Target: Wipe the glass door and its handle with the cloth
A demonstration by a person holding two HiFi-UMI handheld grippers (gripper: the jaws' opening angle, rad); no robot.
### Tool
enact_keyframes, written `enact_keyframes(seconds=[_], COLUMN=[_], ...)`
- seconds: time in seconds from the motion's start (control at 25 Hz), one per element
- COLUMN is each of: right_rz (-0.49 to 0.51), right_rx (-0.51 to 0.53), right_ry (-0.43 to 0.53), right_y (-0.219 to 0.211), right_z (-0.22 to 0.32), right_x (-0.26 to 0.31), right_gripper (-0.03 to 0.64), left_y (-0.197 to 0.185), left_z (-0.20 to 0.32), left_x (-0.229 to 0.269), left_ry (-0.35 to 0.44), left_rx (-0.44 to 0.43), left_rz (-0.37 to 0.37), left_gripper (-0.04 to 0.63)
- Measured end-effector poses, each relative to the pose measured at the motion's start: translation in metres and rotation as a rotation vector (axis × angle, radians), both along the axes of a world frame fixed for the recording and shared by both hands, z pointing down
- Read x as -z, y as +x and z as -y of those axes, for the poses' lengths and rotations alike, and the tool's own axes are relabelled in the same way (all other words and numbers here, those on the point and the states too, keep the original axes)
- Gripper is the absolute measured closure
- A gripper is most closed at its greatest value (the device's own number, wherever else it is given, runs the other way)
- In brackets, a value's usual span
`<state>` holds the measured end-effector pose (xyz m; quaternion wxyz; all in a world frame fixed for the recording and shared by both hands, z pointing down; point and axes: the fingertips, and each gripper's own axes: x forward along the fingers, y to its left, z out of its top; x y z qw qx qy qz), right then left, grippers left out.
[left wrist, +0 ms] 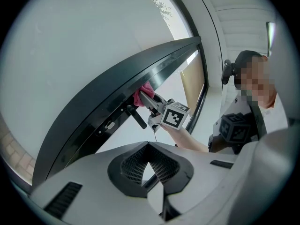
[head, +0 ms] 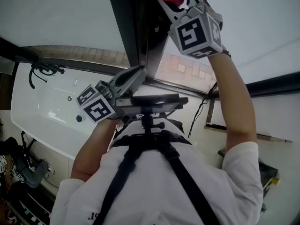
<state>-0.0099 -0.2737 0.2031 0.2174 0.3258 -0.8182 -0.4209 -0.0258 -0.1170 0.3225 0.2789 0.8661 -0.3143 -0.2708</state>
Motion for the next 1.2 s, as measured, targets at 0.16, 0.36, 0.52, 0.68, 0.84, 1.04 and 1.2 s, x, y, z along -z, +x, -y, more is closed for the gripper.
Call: enact_keyframes(seconds=[0.16, 0.36, 0.52, 0.68, 0.84, 1.04, 1.2], right_rz=[0.031, 0.035, 0.076, 0.072, 0.045, 0.058, 0.011], right_rx=[-0.019, -0.016, -0.037, -0.046, -0.04, -0.053, -0.03], right_ry=[-0.058, -0.086, -0.148, -0.153, -0.147, -0.195, -0.344], right_y=[0.003, 0.0, 0.005, 0.008, 0.007, 0.009, 0.007], right_z=[0.003, 0.002, 0.004, 0.004, 0.001, 0.0, -0.004], right_x=[-0.009, -0.009, -0.019, -0.025, -0.025, -0.028, -0.053], right_gripper=[0.515, 0.515, 0.515, 0.515, 0.515, 0.514, 0.515], left_y=[0.0, 0.001, -0.001, -0.003, -0.004, -0.004, -0.003], left_z=[0.0, -0.001, -0.001, 0.0, 0.0, 0.001, 0.002], left_x=[-0.001, -0.001, -0.001, -0.003, -0.005, -0.005, -0.006], left_ry=[0.002, 0.001, 0.001, 0.003, 0.001, 0.0, -0.001], left_rx=[0.0, 0.001, 0.005, 0.016, 0.02, 0.018, 0.014], left_rz=[0.0, -0.001, -0.001, -0.004, -0.009, -0.016, -0.019], left_gripper=[0.603, 0.603, 0.603, 0.603, 0.603, 0.603, 0.603])
